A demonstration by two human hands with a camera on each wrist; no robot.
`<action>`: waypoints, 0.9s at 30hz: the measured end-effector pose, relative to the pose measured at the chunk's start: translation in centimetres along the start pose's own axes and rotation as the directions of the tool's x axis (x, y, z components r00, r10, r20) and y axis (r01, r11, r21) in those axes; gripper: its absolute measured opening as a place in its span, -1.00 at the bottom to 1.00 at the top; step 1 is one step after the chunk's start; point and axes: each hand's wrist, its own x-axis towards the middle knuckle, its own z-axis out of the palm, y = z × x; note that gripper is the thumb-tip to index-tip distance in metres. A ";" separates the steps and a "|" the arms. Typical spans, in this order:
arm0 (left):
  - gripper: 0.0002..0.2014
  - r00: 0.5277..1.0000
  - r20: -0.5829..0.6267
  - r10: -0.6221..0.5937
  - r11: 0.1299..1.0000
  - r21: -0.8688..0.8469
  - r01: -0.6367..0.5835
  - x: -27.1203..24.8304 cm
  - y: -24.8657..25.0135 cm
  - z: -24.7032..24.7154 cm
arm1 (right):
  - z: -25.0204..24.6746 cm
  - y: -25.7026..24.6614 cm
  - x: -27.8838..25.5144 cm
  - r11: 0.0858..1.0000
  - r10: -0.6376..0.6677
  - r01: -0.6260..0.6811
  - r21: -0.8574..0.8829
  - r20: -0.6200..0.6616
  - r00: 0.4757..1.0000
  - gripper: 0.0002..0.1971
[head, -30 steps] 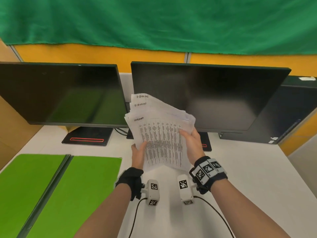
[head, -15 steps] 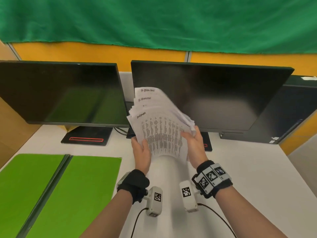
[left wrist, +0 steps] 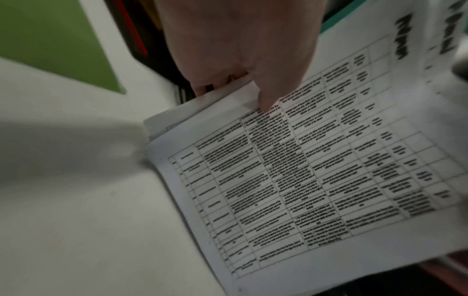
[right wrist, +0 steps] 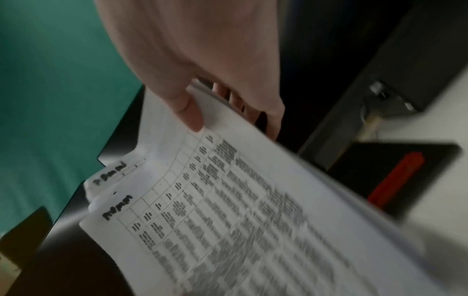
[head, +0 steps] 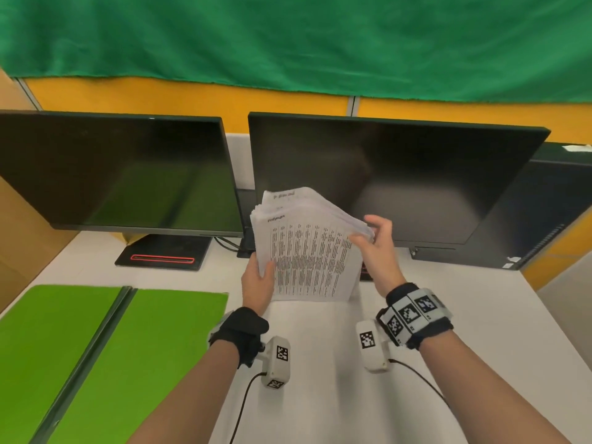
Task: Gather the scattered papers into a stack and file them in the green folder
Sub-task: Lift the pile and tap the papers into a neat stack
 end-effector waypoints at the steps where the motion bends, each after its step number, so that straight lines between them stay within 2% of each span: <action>1: -0.66 0.999 0.018 0.044 0.998 0.043 -0.045 0.2 0.4 -0.4 | -0.9 -0.4 0.2 0.993 -0.075 0.074 -0.092 0.000 0.997 -0.48; 2: -0.68 0.995 0.037 0.092 0.991 0.089 -0.095 0.3 1.0 -0.8 | -1.7 -1.0 0.5 0.965 -0.154 0.154 -0.211 0.017 0.988 -0.38; 4: -0.73 0.976 0.091 0.197 0.959 0.190 -0.211 1.0 2.2 -1.6 | -2.7 -2.4 1.3 0.819 -0.268 0.285 -0.498 0.107 0.957 -0.22; 6: -0.80 0.937 0.172 0.303 0.875 0.338 -0.345 1.6 4.2 -2.2 | -2.9 -3.9 2.1 0.672 -0.275 0.344 -0.656 0.211 0.938 -0.11; 7: -0.84 0.908 0.221 0.355 0.805 0.422 -0.417 1.8 5.3 -2.4 | -3.0 -4.2 2.5 0.669 -0.250 0.349 -0.656 0.242 0.937 -0.10; 9: -0.89 0.844 0.336 0.418 0.635 0.556 -0.536 2.0 7.8 -2.7 | -3.2 -4.2 3.3 0.751 -0.182 0.296 -0.591 0.245 0.952 -0.17; 11: -0.90 0.786 0.444 0.430 0.461 0.641 -0.614 1.9 9.7 -3.2 | -3.8 -3.7 3.8 0.792 -0.126 0.201 -0.576 0.167 0.978 -0.17; 13: -0.88 0.752 0.527 0.396 0.352 0.669 -0.655 1.8 10.8 -3.6 | -4.6 -3.4 3.8 0.811 -0.049 0.115 -0.573 0.129 0.990 -0.11; 15: -0.87 0.748 0.567 0.346 0.349 0.662 -0.663 1.8 11.3 -3.9 | -5.4 -3.0 3.3 0.915 0.058 0.050 -0.401 0.254 0.965 -0.16; 16: -0.87 0.748 0.578 0.327 0.363 0.654 -0.664 1.9 11.5 -4.1 | -5.7 -2.6 2.9 0.946 0.110 0.009 -0.324 0.348 0.931 -0.24; 18: -0.84 0.743 0.598 0.301 0.384 0.637 -0.669 2.0 11.5 -4.1 | -5.8 -1.3 1.9 0.956 0.175 -0.044 -0.291 0.442 0.880 -0.45; 21: -0.89 0.744 0.610 0.274 0.363 0.650 -0.667 1.8 11.6 -3.8 | -5.0 1.0 0.9 0.972 0.157 -0.081 -0.220 0.349 0.924 -0.65; 22: -0.89 0.763 0.591 0.262 0.351 0.678 -0.645 1.8 11.5 -3.9 | -5.0 1.8 0.6 0.982 0.150 -0.107 -0.154 0.302 0.942 -0.67; 24: -0.82 0.842 0.504 0.194 0.364 0.760 -0.539 2.1 10.8 -4.7 | -5.3 3.1 0.0 0.986 0.166 -0.161 -0.039 0.224 0.960 -0.71; 25: -0.81 0.885 0.443 0.143 0.412 0.787 -0.460 2.4 10.1 -5.5 | -5.6 3.8 -0.4 0.983 0.178 -0.182 0.006 0.198 0.964 -0.74; 26: -0.82 0.919 0.383 0.090 0.520 0.769 -0.372 2.8 9.3 -6.3 | -5.9 4.4 -0.7 0.979 0.187 -0.199 0.053 0.179 0.966 -0.76; 27: -0.86 0.937 0.346 0.041 0.676 0.681 -0.281 3.1 8.2 -7.0 | -6.1 5.1 -1.0 0.973 0.195 -0.212 0.096 0.160 0.968 -0.77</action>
